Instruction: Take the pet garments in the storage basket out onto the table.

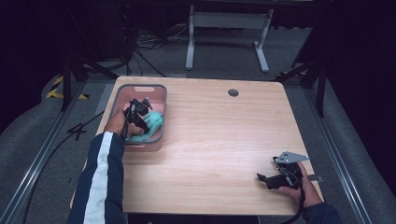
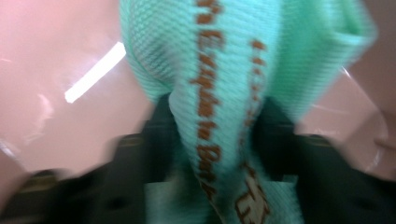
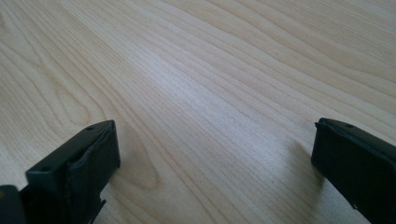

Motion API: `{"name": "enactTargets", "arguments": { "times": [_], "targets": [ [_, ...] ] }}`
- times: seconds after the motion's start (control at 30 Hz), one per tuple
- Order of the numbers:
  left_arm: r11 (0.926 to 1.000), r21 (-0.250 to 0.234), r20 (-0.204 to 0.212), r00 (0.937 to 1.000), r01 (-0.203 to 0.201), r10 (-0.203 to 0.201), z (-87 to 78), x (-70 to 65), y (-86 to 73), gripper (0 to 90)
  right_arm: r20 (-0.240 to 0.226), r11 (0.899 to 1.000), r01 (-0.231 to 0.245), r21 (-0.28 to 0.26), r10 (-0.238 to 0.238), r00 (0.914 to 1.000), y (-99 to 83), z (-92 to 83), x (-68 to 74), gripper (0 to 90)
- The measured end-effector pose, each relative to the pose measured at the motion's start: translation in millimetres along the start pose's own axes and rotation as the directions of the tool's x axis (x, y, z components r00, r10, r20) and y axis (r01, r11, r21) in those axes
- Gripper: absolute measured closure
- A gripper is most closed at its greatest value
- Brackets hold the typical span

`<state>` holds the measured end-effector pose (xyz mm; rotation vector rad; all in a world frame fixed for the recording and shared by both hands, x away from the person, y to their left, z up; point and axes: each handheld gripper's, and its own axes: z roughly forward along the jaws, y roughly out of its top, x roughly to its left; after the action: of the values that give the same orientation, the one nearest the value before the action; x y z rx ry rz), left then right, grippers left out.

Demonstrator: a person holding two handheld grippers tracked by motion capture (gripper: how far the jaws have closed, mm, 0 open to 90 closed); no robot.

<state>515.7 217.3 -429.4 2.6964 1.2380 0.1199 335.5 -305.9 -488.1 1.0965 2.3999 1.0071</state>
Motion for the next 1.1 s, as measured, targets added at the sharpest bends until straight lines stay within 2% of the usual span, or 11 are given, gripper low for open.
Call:
{"name": "enactTargets", "arguments": {
  "times": [0.33, 0.43, 0.47, 0.57, 0.63, 0.7, 0.73, 0.8, 0.93, 0.97, 1.1],
  "targets": [
    [0.9942, -0.100, -0.102, 0.9944, -0.039, 0.029, -34.3, -9.8, -10.5, 72.6, 0.001, 1.000, 0.000, 0.000, 0.000, 1.0000, 0.0, -0.1, 0.0, 1.3],
    [0.9689, -0.243, -0.103, 0.9944, -0.048, 0.023, -59.2, -11.8, -28.0, 73.0, 0.001, 1.000, 0.000, 0.000, 0.000, 1.0000, 0.0, -0.1, 0.0, 1.3],
    [0.9689, -0.243, -0.103, 0.9944, -0.048, 0.023, -59.2, -11.8, -28.0, 73.1, 0.001, 1.000, 0.000, 0.000, 0.000, 1.0000, 0.0, -0.1, 0.0, 1.3],
    [0.9222, -0.384, -0.100, 0.9950, -0.048, 0.010, -77.0, -15.4, -48.4, 73.6, 0.002, 1.000, 0.000, 0.001, 0.000, 1.0000, -0.3, -0.3, 0.0, 1.3],
    [0.9112, -0.410, -0.094, 0.9956, -0.045, 0.007, -79.6, -17.0, -53.4, 73.7, 0.002, 1.000, 0.000, 0.001, 0.000, 1.0000, -0.3, -0.3, 0.0, 1.3],
    [0.8883, -0.457, -0.084, 0.9964, -0.046, 0.008, -84.4, -19.7, -63.7, 73.7, 0.002, 1.000, 0.001, 0.001, -0.001, 1.0000, -0.3, -0.4, -0.1, 1.3],
    [0.8640, -0.501, -0.088, 0.9961, -0.051, 0.007, -87.6, -23.1, -70.8, 73.8, 0.003, 1.000, 0.002, 0.001, -0.002, 1.0000, -0.3, -0.4, -0.1, 1.3],
    [0.8543, -0.517, -0.091, 0.9958, -0.056, 0.010, -89.3, -25.2, -74.0, 73.8, 0.002, 1.000, 0.000, 0.001, 0.000, 1.0000, -0.2, -0.3, -0.1, 1.3],
    [0.8002, -0.595, -0.080, 0.9962, -0.075, 0.034, -96.9, -38.8, -86.4, 73.9, 0.003, 1.000, 0.001, 0.001, -0.001, 1.0000, -0.4, -0.4, -0.1, 1.3],
    [0.8002, -0.595, -0.080, 0.9962, -0.075, 0.034, -96.9, -38.8, -86.4, 73.9, 0.003, 1.000, 0.001, 0.001, -0.001, 1.0000, -0.4, -0.4, -0.1, 1.3],
    [0.7521, -0.649, -0.113, 0.9920, -0.117, 0.057, -107.4, -53.9, -96.2, 73.9, 0.003, 1.000, 0.001, 0.001, -0.001, 1.0000, -0.4, -0.4, -0.1, 1.3]
  ]
}}
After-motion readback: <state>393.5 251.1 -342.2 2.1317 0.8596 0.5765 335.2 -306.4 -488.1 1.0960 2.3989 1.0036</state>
